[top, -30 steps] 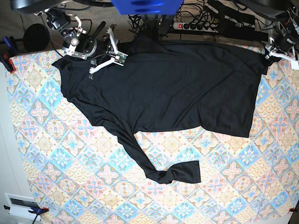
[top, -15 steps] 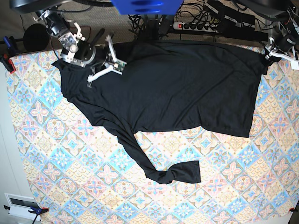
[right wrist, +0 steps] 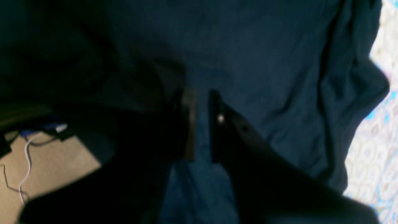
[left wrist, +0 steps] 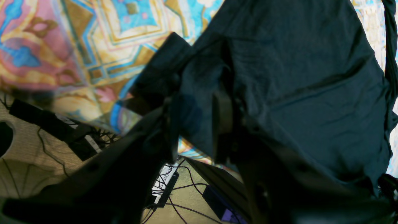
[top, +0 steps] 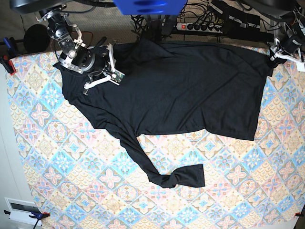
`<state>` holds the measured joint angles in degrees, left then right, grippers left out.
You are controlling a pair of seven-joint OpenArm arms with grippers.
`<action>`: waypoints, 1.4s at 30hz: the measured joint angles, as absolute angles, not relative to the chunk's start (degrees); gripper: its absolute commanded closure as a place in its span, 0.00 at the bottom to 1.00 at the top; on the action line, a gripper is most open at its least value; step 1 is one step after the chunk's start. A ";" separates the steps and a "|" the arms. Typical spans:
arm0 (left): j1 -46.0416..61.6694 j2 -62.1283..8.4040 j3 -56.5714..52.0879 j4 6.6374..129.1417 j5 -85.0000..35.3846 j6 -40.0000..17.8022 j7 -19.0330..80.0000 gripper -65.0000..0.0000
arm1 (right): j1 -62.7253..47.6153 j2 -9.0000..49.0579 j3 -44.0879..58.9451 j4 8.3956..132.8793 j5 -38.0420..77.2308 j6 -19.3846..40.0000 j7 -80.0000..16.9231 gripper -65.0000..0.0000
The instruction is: Layout the t-shirt on the table in an organized manner, then fold the t-shirt properly
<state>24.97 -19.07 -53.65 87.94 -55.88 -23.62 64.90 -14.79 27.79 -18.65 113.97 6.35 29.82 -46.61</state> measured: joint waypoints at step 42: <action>24.91 -19.03 -52.80 87.81 -55.92 -23.62 64.77 0.74 | -14.61 27.79 -32.10 114.43 6.02 29.80 -44.75 0.96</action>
